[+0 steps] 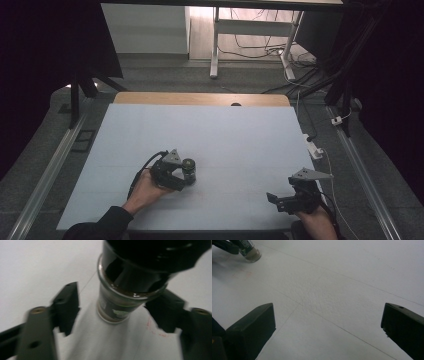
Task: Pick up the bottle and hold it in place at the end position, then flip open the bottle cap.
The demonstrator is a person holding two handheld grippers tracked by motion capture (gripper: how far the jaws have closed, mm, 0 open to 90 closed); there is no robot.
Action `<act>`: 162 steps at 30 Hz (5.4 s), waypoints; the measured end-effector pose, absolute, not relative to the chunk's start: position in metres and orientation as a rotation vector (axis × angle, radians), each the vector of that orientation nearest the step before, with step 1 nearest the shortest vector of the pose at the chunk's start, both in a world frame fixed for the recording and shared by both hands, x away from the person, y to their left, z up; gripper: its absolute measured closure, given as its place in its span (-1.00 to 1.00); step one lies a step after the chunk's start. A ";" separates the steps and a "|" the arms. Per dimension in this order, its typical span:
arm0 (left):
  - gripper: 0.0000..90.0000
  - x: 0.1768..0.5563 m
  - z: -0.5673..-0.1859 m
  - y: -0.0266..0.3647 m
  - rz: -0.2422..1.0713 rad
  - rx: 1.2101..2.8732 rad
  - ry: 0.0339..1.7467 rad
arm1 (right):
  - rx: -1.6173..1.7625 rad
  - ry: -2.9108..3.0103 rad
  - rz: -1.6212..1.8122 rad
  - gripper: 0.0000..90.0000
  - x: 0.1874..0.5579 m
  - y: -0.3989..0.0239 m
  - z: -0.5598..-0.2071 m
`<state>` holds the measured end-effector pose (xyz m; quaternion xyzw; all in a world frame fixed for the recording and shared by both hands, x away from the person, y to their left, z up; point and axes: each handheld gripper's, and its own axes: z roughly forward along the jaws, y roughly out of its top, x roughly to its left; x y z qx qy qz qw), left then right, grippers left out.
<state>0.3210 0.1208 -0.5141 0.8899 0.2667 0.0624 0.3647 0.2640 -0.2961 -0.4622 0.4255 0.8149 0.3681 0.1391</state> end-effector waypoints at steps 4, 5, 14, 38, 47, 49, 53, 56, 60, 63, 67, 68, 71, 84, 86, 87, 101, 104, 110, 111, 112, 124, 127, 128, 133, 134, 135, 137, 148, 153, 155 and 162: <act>-0.01 0.321 -0.515 0.118 0.163 2.302 0.659 | 1.229 2.358 1.065 -1.00 0.264 -0.296 -0.462; -0.01 0.321 -0.515 0.117 0.164 2.302 0.653 | 1.229 2.358 1.065 -1.00 0.264 -0.296 -0.462; 0.18 0.318 -0.513 0.114 0.191 2.314 0.663 | 1.227 2.360 1.064 -1.00 0.264 -0.296 -0.462; 0.19 0.343 -0.486 0.104 0.163 2.255 0.769 | 1.240 2.358 1.066 -1.00 0.264 -0.296 -0.463; 0.19 0.361 -0.477 0.095 0.197 2.254 0.780 | 1.246 2.354 1.072 -1.00 0.264 -0.297 -0.462; 0.19 0.366 -0.477 0.095 0.197 2.252 0.788 | 1.248 2.354 1.072 -1.00 0.264 -0.297 -0.462; 0.19 0.376 -0.476 0.093 0.214 2.242 0.808 | 1.250 2.354 1.072 -1.00 0.264 -0.297 -0.462; 0.19 0.383 -0.475 0.091 0.217 2.221 0.822 | 1.250 2.355 1.073 -1.00 0.264 -0.297 -0.462; 0.19 0.391 -0.472 0.086 0.250 2.225 0.816 | 1.253 2.353 1.076 -1.00 0.265 -0.298 -0.462; 0.19 0.397 -0.471 0.083 0.262 2.222 0.816 | 1.252 2.354 1.075 -1.00 0.265 -0.298 -0.463; 0.19 0.407 -0.472 0.079 0.281 2.225 0.820 | 1.248 2.356 1.073 -1.00 0.264 -0.298 -0.463; 0.19 0.409 -0.474 0.079 0.279 2.224 0.822 | 1.247 2.356 1.074 -1.00 0.264 -0.298 -0.463; 0.19 0.414 -0.480 0.077 0.279 2.220 0.833 | 1.250 2.356 1.076 -1.00 0.265 -0.298 -0.463; 0.19 0.421 -0.505 0.073 0.298 2.245 0.855 | 1.249 2.358 1.075 -1.00 0.265 -0.298 -0.463; 0.19 0.421 -0.508 0.072 0.299 2.254 0.853 | 1.243 2.359 1.073 -1.00 0.264 -0.298 -0.463; 0.19 0.421 -0.509 0.071 0.297 2.260 0.850 | 1.242 2.359 1.073 -1.00 0.264 -0.298 -0.463; 0.19 0.419 -0.513 0.072 0.301 2.246 0.853 | 1.229 2.354 1.078 -1.00 0.263 -0.298 -0.462; 0.19 0.419 -0.514 0.073 0.298 2.237 0.849 | 1.219 2.346 1.080 -1.00 0.262 -0.297 -0.461; 0.19 0.419 -0.514 0.073 0.300 2.240 0.841 | 1.192 2.325 1.083 -1.00 0.260 -0.296 -0.460; 0.19 0.419 -0.514 0.073 0.300 2.240 0.840 | 1.192 2.325 1.086 -1.00 0.260 -0.296 -0.459; 0.19 0.419 -0.514 0.073 0.300 2.241 0.839 | 1.189 2.324 1.097 -1.00 0.260 -0.295 -0.458; 0.19 0.419 -0.515 0.074 0.305 2.235 0.833 | 1.103 2.358 1.141 -1.00 0.262 -0.280 -0.450; 0.19 0.419 -0.515 0.074 0.304 2.236 0.832 | 1.074 2.372 1.151 -1.00 0.264 -0.274 -0.448; 0.19 0.419 -0.515 0.074 0.303 2.236 0.832 | 1.066 2.378 1.156 -1.00 0.265 -0.272 -0.447; 0.19 0.419 -0.515 0.074 0.303 2.236 0.830 | 1.038 2.403 1.202 -1.00 0.270 -0.260 -0.444; 0.19 0.419 -0.515 0.074 0.303 2.236 0.830 | 1.024 2.408 1.216 -1.00 0.271 -0.257 -0.443; 0.19 0.419 -0.515 0.074 0.304 2.236 0.830 | 1.010 2.413 1.223 -1.00 0.272 -0.254 -0.442; 0.19 0.419 -0.515 0.074 0.305 2.235 0.831 | 0.977 2.423 1.245 -1.00 0.275 -0.247 -0.440; 0.19 0.419 -0.516 0.074 0.304 2.233 0.836 | 0.883 2.451 1.306 -1.00 0.292 -0.218 -0.438; 0.19 0.419 -0.516 0.074 0.303 2.233 0.836 | 0.862 2.457 1.313 -1.00 0.300 -0.207 -0.438; 0.19 0.419 -0.515 0.074 0.303 2.234 0.837 | 0.862 2.453 1.319 -1.00 0.303 -0.203 -0.437; 0.19 0.419 -0.515 0.074 0.303 2.235 0.837 | 0.821 2.473 1.309 -1.00 0.316 -0.183 -0.435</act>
